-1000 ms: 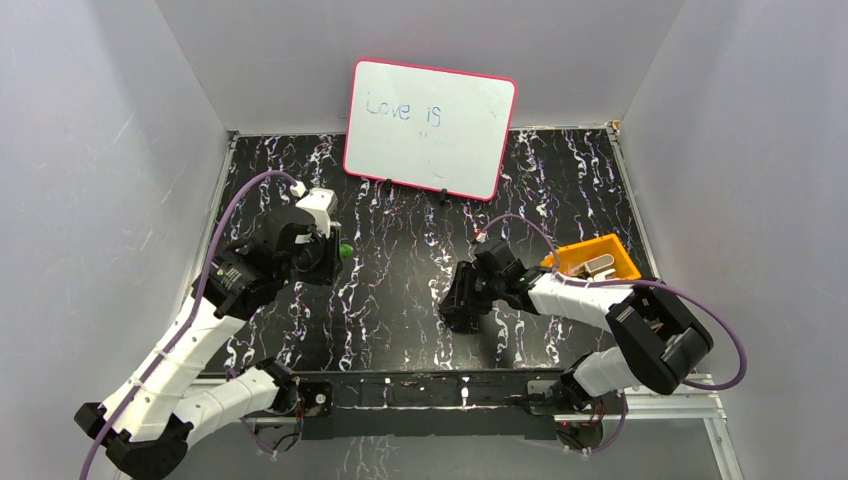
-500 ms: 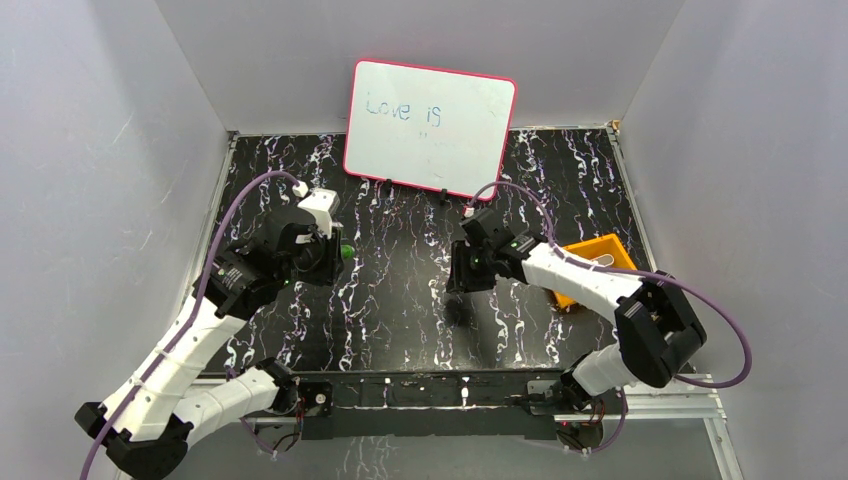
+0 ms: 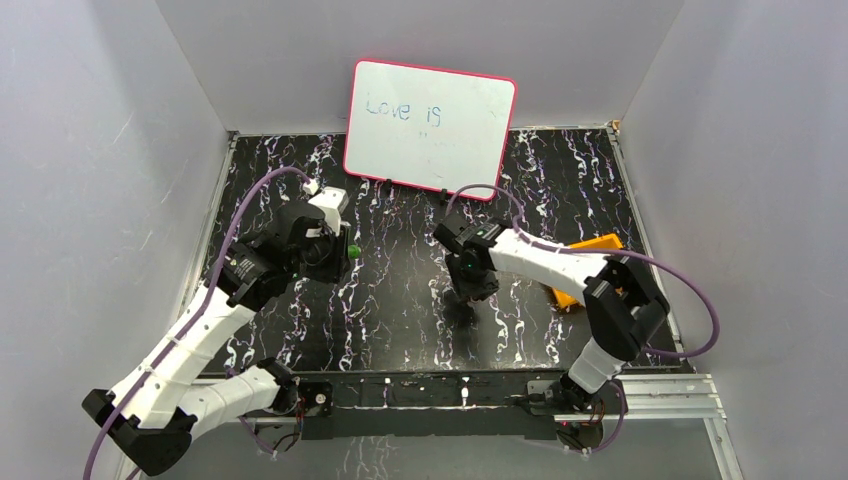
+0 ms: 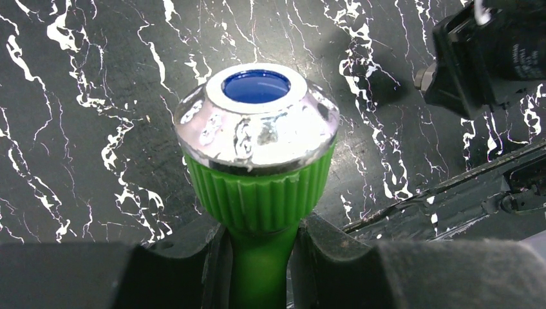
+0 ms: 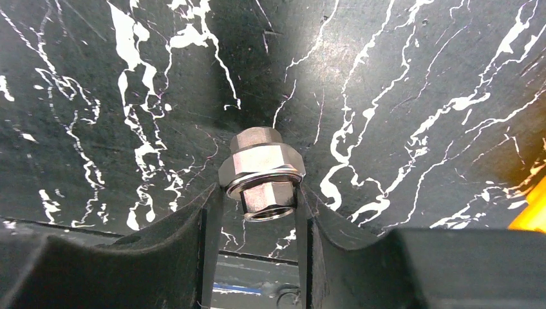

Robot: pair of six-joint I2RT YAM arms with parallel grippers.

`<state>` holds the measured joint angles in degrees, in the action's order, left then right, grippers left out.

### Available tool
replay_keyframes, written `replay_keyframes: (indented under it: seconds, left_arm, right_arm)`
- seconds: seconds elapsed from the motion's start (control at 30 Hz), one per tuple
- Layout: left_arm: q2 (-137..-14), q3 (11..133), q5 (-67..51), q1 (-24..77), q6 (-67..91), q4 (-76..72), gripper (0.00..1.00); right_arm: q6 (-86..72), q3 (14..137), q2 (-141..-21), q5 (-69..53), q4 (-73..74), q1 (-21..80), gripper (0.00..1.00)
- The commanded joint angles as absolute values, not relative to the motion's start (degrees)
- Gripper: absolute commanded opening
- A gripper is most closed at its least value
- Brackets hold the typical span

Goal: Install the water faucets
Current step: Adjust the adaptor at the center of the board.

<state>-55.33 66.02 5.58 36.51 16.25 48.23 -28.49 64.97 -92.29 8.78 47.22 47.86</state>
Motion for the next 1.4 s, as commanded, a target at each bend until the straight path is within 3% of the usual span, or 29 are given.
replay_keyframes:
  seconds: [0.0, 0.53, 0.83, 1.17, 1.37]
  left_arm:
    - [-54.45, 66.58, 4.41, 36.55, 15.65, 47.04, 0.00]
    - [-53.12, 65.73, 3.34, 36.54, 15.43, 46.85, 0.00]
    - [-53.17, 65.65, 3.08, 36.53, 15.03, 46.87, 0.00]
    - [-53.09, 65.38, 2.83, 36.55, 15.21, 46.43, 0.00]
    - [-53.35, 65.32, 1.90, 36.52, 15.23, 46.06, 0.00]
  right_arm:
    - [-28.13, 69.90, -94.77, 15.01, 53.31, 50.50, 0.24]
    - [-26.81, 74.75, -104.52, 17.69, 57.83, 55.96, 0.28]
    - [-26.75, 75.80, -104.58, 17.75, 56.93, 56.60, 0.63]
    - [-28.39, 73.90, -98.43, 20.10, 54.05, 56.38, 0.74]
    - [-30.57, 67.91, -90.69, 13.12, 43.34, 52.24, 0.78]
